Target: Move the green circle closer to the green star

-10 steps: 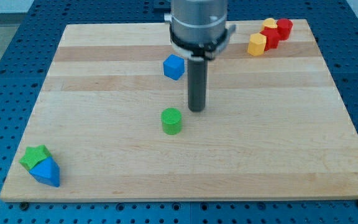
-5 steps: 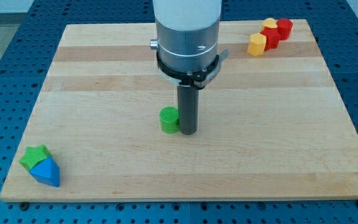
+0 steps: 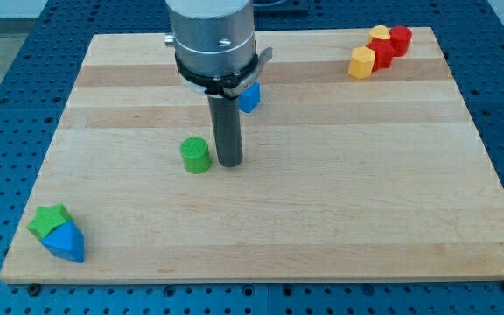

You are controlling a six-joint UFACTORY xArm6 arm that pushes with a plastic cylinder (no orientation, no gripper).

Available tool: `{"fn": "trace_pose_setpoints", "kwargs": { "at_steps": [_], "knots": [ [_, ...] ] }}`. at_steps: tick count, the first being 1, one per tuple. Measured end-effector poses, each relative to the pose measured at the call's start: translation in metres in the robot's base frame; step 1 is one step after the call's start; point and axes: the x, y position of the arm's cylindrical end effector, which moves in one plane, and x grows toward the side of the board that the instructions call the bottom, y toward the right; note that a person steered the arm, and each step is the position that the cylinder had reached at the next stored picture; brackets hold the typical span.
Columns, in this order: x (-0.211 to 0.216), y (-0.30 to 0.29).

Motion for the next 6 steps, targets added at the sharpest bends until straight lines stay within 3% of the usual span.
{"fn": "trace_pose_setpoints", "kwargs": {
  "at_steps": [3, 6],
  "knots": [
    [-0.016, 0.002],
    [-0.025, -0.033]
  ]
}}
